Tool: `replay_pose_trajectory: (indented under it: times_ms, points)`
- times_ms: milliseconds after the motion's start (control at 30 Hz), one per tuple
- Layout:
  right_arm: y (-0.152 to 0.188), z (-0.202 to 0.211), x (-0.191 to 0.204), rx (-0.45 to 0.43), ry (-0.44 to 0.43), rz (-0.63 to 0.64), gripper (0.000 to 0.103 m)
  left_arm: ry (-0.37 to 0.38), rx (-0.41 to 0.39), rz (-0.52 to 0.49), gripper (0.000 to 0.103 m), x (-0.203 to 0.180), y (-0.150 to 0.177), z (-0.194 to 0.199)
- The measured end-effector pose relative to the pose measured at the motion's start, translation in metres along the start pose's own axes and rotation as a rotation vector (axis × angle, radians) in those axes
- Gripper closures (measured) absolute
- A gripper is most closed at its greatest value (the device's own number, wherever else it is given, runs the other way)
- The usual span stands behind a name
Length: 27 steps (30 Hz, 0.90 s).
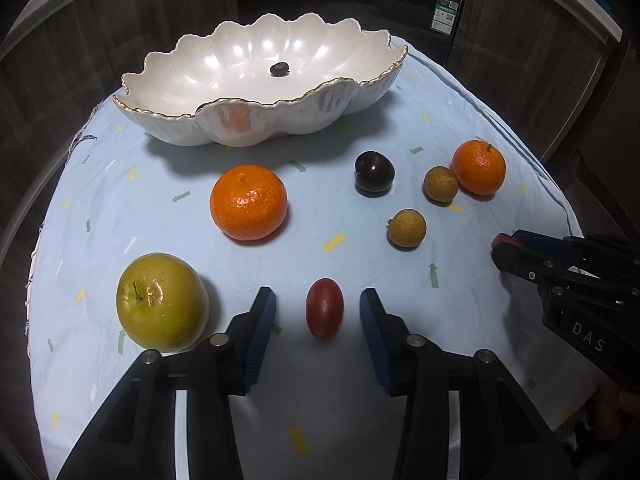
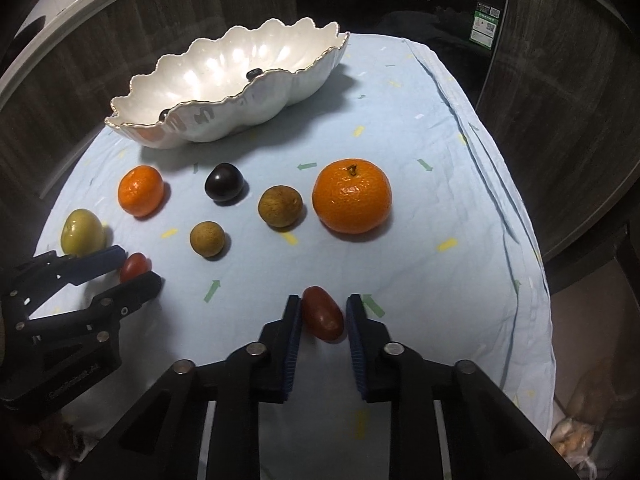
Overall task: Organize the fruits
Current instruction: 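Grasp a red date with the left gripper while the right gripper grasps another red date, then carry both red dates over the white bowl with both grippers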
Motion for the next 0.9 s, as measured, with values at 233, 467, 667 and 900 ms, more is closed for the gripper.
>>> replay_pose_trajectory:
  times_ms: [233, 467, 667, 900]
  points:
    - [-0.001, 0.001, 0.000, -0.004, -0.008, -0.006, 0.081, 0.028, -0.003, 0.003, 0.081, -0.002, 0.000, 0.002]
    - [-0.004, 0.005, 0.000, -0.025, -0.008, -0.004, 0.082, 0.044, -0.017, -0.008, 0.084, -0.006, -0.002, 0.006]
    - [-0.008, 0.009, 0.000, -0.042, -0.006, -0.004, 0.081, 0.034, -0.037, -0.013, 0.084, -0.005, -0.006, 0.010]
    - [-0.015, 0.014, 0.004, -0.067, -0.001, 0.022, 0.082, 0.016, -0.048, 0.002, 0.084, 0.003, -0.013, 0.015]
Point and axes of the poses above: each gripper's, at about its wrist camera, not at the fingertips, and z roughly against the way its jaws point, x to its left, y to its underside, the point moved 5 cm from there along -z, roughly the way its jaws point, and after that the axes turned 10 degrees about -x, right-handed, at the moved point
